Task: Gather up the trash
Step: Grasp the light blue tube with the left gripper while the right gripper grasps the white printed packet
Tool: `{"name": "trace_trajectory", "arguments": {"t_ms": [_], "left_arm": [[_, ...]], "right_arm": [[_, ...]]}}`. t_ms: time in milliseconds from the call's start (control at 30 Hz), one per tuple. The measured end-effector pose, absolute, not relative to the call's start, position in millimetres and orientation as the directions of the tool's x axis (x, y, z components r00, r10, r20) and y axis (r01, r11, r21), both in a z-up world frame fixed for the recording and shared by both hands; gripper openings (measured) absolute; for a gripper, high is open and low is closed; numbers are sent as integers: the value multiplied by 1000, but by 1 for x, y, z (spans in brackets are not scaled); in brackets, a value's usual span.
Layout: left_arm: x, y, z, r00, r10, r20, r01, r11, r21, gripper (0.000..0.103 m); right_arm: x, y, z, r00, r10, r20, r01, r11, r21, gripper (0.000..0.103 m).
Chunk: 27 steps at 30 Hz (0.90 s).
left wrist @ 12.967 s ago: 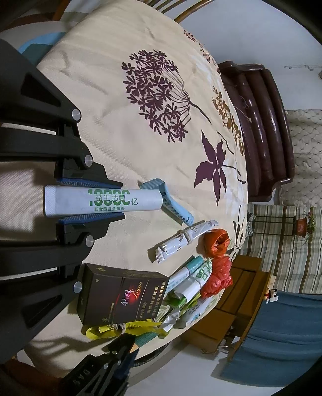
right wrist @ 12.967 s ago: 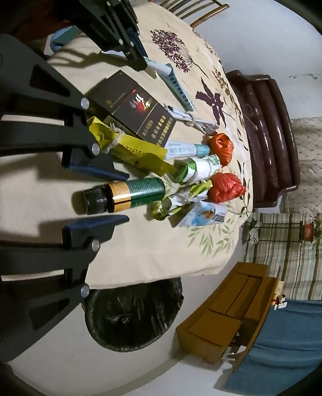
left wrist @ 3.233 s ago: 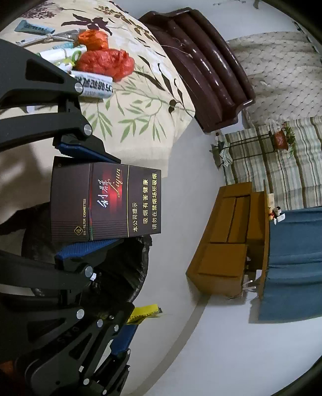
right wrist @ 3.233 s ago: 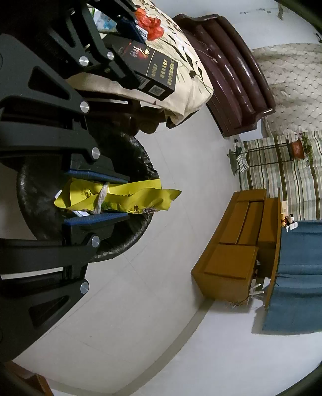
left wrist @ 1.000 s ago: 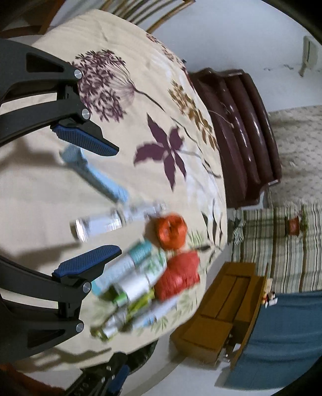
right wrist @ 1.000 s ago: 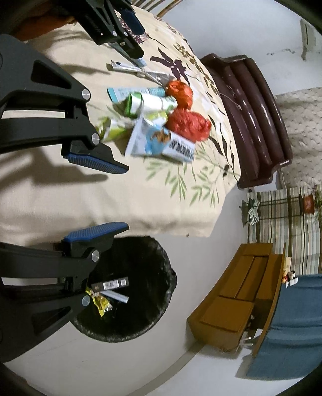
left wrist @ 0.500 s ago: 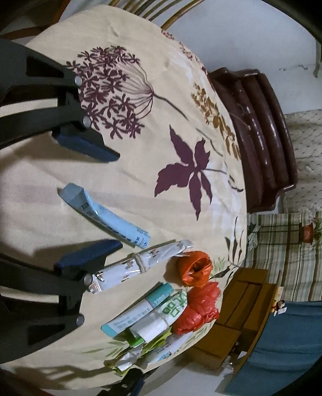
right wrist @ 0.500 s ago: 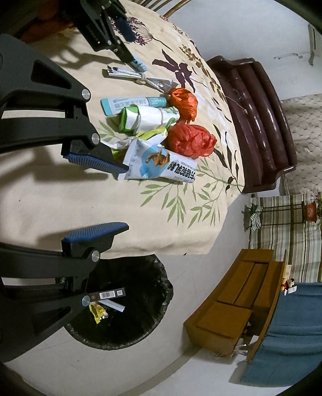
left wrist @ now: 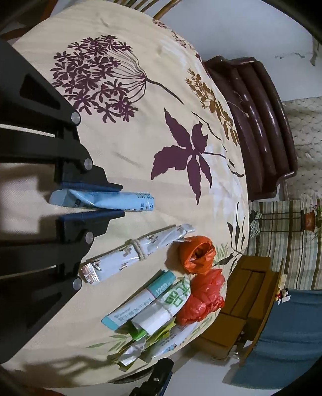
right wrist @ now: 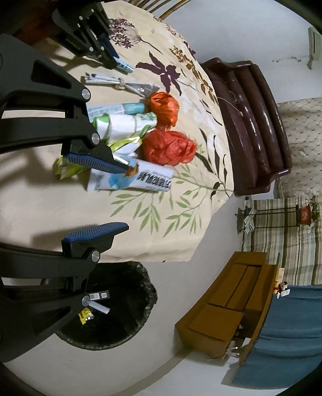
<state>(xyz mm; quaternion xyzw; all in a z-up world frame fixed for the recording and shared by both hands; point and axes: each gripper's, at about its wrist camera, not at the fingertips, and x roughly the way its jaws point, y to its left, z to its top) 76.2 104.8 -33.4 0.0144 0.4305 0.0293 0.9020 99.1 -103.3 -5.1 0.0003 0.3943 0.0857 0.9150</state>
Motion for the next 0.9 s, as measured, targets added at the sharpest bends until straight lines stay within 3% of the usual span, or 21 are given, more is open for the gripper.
{"name": "trace_trajectory", "arguments": {"t_ms": [633,800,900], "left_arm": [[90,126,-28,640,65,-765,-87,996,11,15],[90,126,-29,639,61,-767,-88,996,7,15],[90,125,-30,639,60,-767,-88,996,5,15]], "right_arm": [[138,-81,-22,598,188,-779,-188,978,92,40],[140,-82,-24,591,189,-785,-187,978,94,29],[139,-81,-25,591,187,-785,-190,978,90,29]]}}
